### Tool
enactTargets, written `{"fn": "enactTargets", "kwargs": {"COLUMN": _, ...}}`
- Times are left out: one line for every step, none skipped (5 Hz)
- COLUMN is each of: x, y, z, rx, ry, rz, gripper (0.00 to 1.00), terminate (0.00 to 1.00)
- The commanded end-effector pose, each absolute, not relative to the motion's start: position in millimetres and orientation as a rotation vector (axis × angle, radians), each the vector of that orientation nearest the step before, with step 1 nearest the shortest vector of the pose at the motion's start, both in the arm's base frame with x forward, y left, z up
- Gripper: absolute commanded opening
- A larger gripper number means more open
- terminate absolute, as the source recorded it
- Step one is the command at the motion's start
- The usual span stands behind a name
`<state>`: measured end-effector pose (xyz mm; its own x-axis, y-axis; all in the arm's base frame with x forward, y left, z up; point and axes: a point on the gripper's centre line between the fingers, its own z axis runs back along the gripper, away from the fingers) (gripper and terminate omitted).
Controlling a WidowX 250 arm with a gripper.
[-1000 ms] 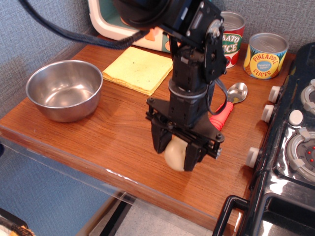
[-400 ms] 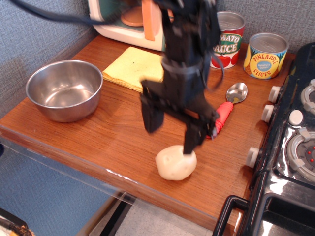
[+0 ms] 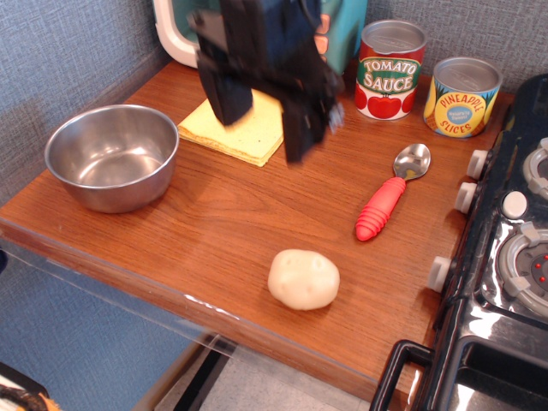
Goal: Move potato to below spoon
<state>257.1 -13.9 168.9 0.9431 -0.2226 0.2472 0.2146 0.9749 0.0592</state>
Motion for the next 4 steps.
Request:
{"fn": "enactTargets", "kwargs": {"x": 259.9, "y": 16.5, "z": 163.5, "rx": 0.020, "ry": -0.182, "rz": -0.172, "gripper": 1.00, "terminate": 0.00}}
{"fn": "enactTargets", "kwargs": {"x": 259.9, "y": 16.5, "z": 163.5, "rx": 0.020, "ry": -0.182, "rz": -0.172, "gripper": 1.00, "terminate": 0.00}}
{"fn": "enactTargets", "kwargs": {"x": 259.9, "y": 16.5, "z": 163.5, "rx": 0.020, "ry": -0.182, "rz": -0.172, "gripper": 1.00, "terminate": 0.00}}
{"fn": "enactTargets", "kwargs": {"x": 259.9, "y": 16.5, "z": 163.5, "rx": 0.020, "ry": -0.182, "rz": -0.172, "gripper": 1.00, "terminate": 1.00}}
